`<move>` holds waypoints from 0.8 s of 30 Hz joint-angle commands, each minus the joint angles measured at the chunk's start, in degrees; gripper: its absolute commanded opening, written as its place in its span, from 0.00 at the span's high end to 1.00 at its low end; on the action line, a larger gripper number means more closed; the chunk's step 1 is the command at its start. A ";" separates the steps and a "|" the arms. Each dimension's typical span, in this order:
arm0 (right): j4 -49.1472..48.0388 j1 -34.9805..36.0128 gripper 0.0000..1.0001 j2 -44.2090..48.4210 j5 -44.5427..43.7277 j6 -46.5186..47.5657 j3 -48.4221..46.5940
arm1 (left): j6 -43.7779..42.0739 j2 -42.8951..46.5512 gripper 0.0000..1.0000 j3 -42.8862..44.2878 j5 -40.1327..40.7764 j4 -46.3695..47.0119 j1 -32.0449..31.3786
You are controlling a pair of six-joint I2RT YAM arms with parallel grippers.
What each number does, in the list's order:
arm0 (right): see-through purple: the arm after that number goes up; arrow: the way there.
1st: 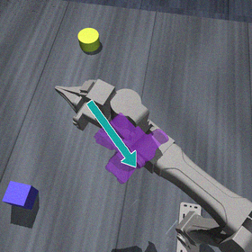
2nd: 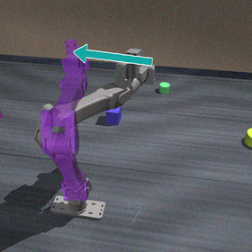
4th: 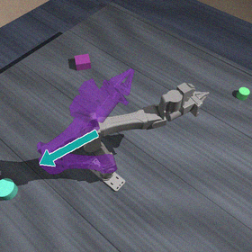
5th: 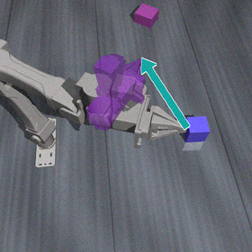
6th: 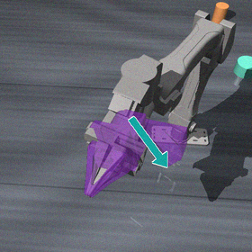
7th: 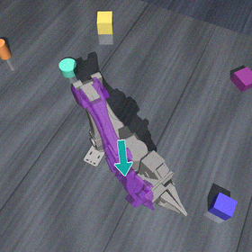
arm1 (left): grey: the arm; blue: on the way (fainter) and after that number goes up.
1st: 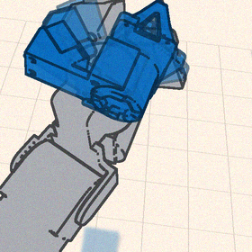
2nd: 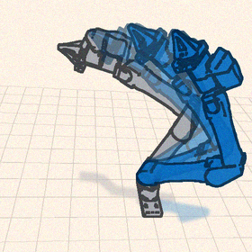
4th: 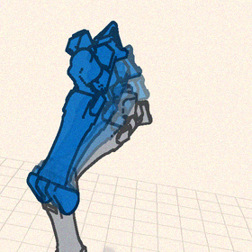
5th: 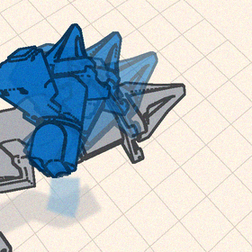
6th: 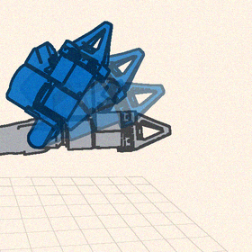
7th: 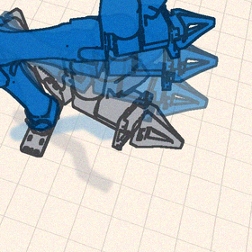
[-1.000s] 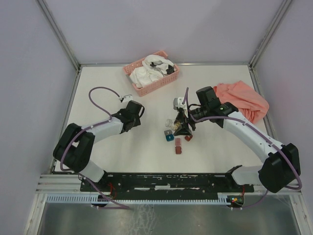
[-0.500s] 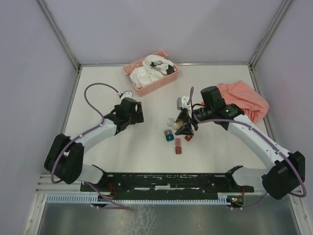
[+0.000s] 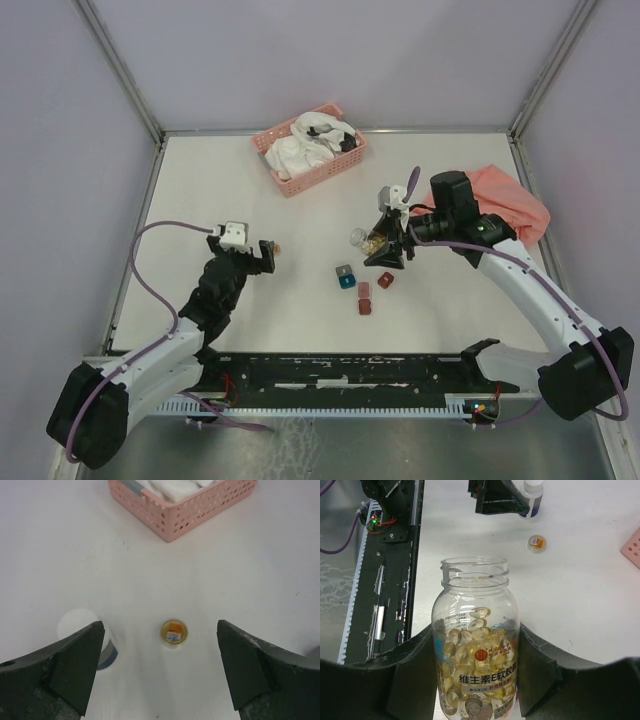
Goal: Sort the pills into containers
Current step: Place the lid of the pill bottle at the center of the board.
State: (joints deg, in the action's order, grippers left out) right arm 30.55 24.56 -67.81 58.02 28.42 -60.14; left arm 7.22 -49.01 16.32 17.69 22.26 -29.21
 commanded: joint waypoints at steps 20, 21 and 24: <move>-4.63 -1.99 0.98 -0.26 4.75 -2.62 0.92 | -10.98 -20.70 0.01 -16.21 1.40 53.45 16.16; -4.62 -1.97 0.98 -0.16 4.79 -2.62 0.98 | -11.54 -21.79 0.01 -15.80 0.85 53.87 16.76; -4.67 -2.00 0.98 -0.13 4.86 -2.59 1.05 | -12.39 -27.66 0.01 -15.64 -2.00 58.96 18.64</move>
State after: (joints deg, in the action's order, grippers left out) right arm 27.86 22.76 -68.27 60.53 26.26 -58.98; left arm -3.53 -71.20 0.67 19.62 69.60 -12.69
